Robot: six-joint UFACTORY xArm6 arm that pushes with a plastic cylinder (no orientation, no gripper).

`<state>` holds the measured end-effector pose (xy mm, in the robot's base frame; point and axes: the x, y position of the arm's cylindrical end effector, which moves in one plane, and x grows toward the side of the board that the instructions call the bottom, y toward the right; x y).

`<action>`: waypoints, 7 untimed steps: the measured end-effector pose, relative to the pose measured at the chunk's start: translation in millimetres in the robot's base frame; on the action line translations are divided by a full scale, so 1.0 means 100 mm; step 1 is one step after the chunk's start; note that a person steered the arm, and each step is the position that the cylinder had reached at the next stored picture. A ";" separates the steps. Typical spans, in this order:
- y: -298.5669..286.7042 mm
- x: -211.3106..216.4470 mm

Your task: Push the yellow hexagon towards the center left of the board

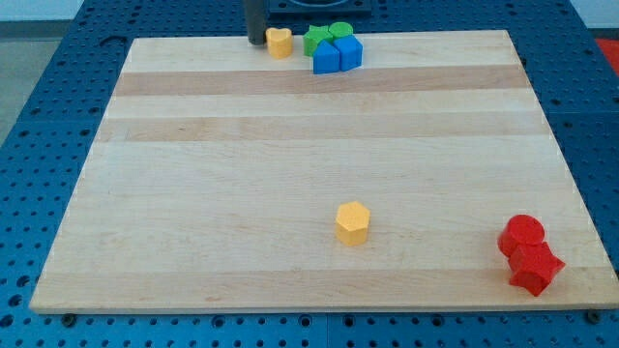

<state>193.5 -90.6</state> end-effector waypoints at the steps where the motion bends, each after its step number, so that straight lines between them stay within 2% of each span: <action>1: 0.13 0.00; 2: 0.10 0.00; 3: -0.33 0.30; 4: -0.48 0.84; 5: -0.05 1.35; 7: 1.65 1.97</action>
<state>390.3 74.8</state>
